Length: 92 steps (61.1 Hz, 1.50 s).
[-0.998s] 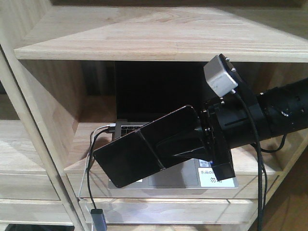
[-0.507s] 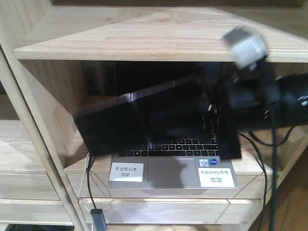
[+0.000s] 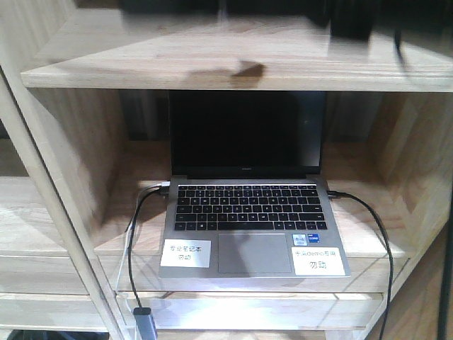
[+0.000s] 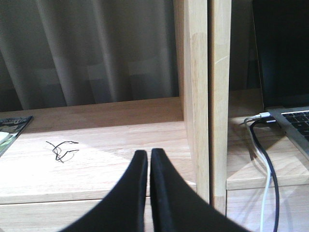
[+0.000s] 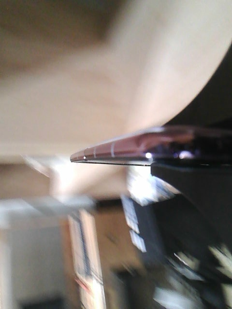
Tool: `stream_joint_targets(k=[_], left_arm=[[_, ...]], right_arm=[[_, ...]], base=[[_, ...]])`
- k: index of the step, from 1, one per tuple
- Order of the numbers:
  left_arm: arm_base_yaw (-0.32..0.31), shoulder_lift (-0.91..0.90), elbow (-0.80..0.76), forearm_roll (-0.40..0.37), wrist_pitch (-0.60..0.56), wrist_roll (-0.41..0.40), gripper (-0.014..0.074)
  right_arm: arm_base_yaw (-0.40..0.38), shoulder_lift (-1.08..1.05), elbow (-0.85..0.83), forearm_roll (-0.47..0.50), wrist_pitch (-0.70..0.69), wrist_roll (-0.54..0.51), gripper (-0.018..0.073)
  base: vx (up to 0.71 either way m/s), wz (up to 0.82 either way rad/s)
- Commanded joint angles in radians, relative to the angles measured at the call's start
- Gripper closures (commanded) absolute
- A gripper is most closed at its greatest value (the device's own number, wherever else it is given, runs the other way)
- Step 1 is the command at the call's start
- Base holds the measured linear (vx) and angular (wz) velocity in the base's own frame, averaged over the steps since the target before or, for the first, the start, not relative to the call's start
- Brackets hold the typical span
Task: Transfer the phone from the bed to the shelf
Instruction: 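Lower the phone onto the upper shelf and open the right gripper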
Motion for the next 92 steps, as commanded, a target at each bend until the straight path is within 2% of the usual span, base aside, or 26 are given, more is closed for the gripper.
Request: stream_joint_targets(k=[1,15,27,34,51,75,92], left_arm=[[0.003,-0.006,-0.023,-0.009,-0.073,-0.006,0.0595],[0.003,-0.006,-0.023,-0.009,-0.073,-0.006,0.0595],[0.003,-0.006,-0.023,-0.009,-0.073,-0.006,0.0595],[0.003,-0.006,-0.023,-0.009,-0.073,-0.006,0.0595],[0.003,-0.006,-0.023,-0.009,-0.073,-0.006,0.0595],[0.003,-0.006,-0.023,-0.009,-0.073,-0.006,0.0595],[0.003,-0.006,-0.023,-0.009,-0.073,-0.006,0.0595]], right_arm=[[0.001,0.021,-0.119,0.08,-0.046,0.006,0.0562],[0.006,0.175,-0.335,0.079,-0.046,0.056,0.0562],[0.102,0.318,-0.502,0.039,-0.1,0.064,0.0562],[0.133,0.388,-0.566,-0.009,-0.159,0.121,0.0562],[0.14,0.509,-0.589,-0.026,-0.273,0.161,0.0562],[0.14,0.608,-0.589,-0.038,-0.282,0.161,0.056],[0.14,0.639,-0.589,-0.101,-0.284,0.161,0.0515]], base=[[0.0,0.0],[0.0,0.0],[0.0,0.0],[0.0,0.0],[0.0,0.0],[0.0,0.0],[0.0,0.0]])
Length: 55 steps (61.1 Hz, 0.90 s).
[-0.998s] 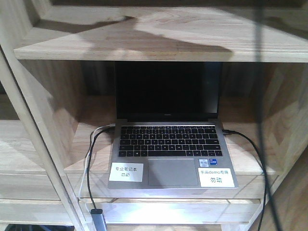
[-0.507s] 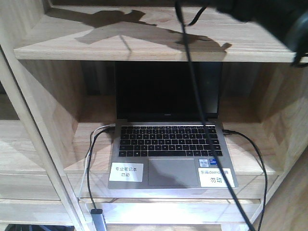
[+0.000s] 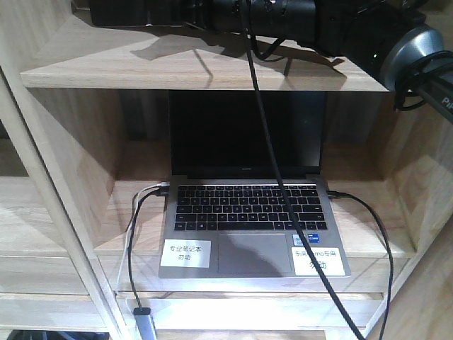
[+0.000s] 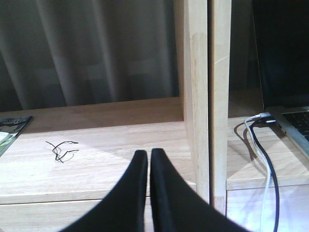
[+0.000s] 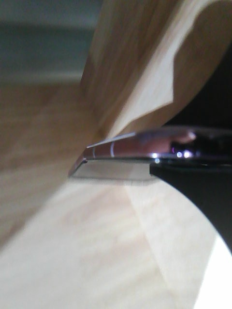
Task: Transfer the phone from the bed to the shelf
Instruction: 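Lower the phone onto the upper shelf and open the right gripper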
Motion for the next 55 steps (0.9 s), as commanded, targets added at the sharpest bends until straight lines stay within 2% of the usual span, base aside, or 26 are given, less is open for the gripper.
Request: stream_joint_targets(k=[1,12,25,31,37,55], left_arm=[[0.003,-0.006,-0.023,-0.009,-0.073,-0.006,0.0595],[0.003,-0.006,-0.023,-0.009,-0.073,-0.006,0.0595],[0.003,-0.006,-0.023,-0.009,-0.073,-0.006,0.0595],[0.003,-0.006,-0.023,-0.009,-0.073,-0.006,0.0595],[0.003,-0.006,-0.023,-0.009,-0.073,-0.006,0.0595],[0.003,-0.006,-0.023,-0.009,-0.073,-0.006,0.0595]], right_arm=[[-0.002,-0.047,-0.031,-0.006,-0.01,-0.001,0.0508],[-0.003,-0.047,-0.031,-0.01,-0.035,0.012,0.037],[-0.003,-0.047,-0.031,-0.012,-0.077,0.015,0.005],[-0.003,-0.047,-0.031,-0.016,-0.101,0.015,-0.0044],[-0.003,-0.051,-0.031,-0.037,-0.108,0.015,-0.0068],[-0.008,-0.084,-0.031,-0.152,-0.126,0.025,-0.0025]], base=[[0.0,0.0],[0.0,0.0],[0.0,0.0],[0.0,0.0],[0.0,0.0],[0.0,0.0]])
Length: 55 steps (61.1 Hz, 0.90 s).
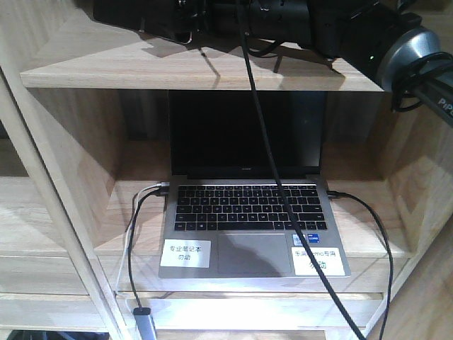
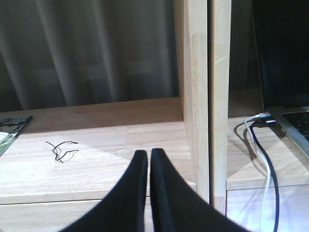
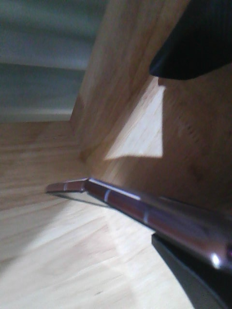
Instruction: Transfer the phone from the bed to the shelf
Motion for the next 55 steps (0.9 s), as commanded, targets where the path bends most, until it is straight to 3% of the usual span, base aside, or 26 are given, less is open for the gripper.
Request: stream_joint_targets(k=[1,18,36,44,55], left_arm=[[0.003,-0.006,-0.023,-0.009,-0.073,-0.006,0.0595],[0.003,-0.006,-0.023,-0.009,-0.073,-0.006,0.0595],[0.003,-0.006,-0.023,-0.009,-0.073,-0.006,0.0595],[0.003,-0.006,-0.023,-0.009,-0.073,-0.006,0.0595],[0.003,-0.006,-0.023,-0.009,-0.073,-0.006,0.0595]], right_arm=[[-0.008,-0.081,-0.031,-0.008,-0.044,-0.001,-0.0025],[-0.053,-0.101,-0.031,-0.006,-0.038,0.042,-0.0025],[-0.053,-0.152,-0.031,-0.012,0.001,0.066,-0.0001],[-0.053,-0.195,-0.03,-0.035,0.032,0.087,0.0153],[-0.053,-0.249,-0.027,-0.096,0.085,0.126,0.0532]], base=[[0.0,0.0],[0.0,0.0],[0.0,0.0],[0.0,0.0],[0.0,0.0]])
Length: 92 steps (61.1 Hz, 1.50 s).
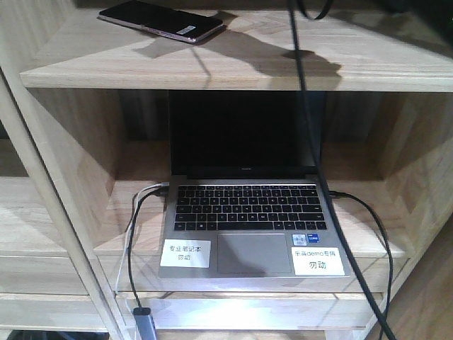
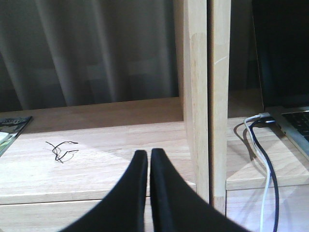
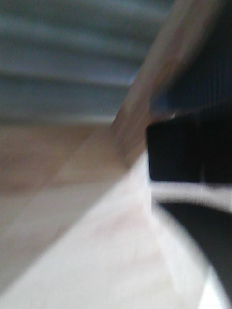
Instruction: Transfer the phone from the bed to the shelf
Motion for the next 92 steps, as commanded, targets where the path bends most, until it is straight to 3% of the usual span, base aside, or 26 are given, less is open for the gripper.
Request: stream_joint_targets(k=[1,22,43,69,92], left_arm=[[0.003,-0.006,-0.023,-0.009,-0.073,-0.006,0.0595],[0.003,-0.006,-0.023,-0.009,-0.073,-0.006,0.0595],[0.003,-0.006,-0.023,-0.009,-0.073,-0.006,0.0595],[0.003,-0.006,-0.023,-0.009,-0.073,-0.006,0.0595],[0.003,-0.006,-0.023,-0.009,-0.073,-0.006,0.0595]], right_arm=[[-0.004,-0.081,-0.027,-0.006,0.004,0.024,0.0561],[-0.004,-0.16,0.03,-0.103,0.026,0.107,0.0566],[-0.004,-0.475,0.548,-0.073,-0.243,0.002,0.0566],[-0.004,-1.027,1.109,-0.073,-0.488,0.002,0.0566],[-0.004,-1.437,1.435,-0.073,-0.515,0.027,0.0566]], base=[[0.0,0.0],[0.0,0.0],[0.0,0.0],[0.0,0.0],[0.0,0.0]])
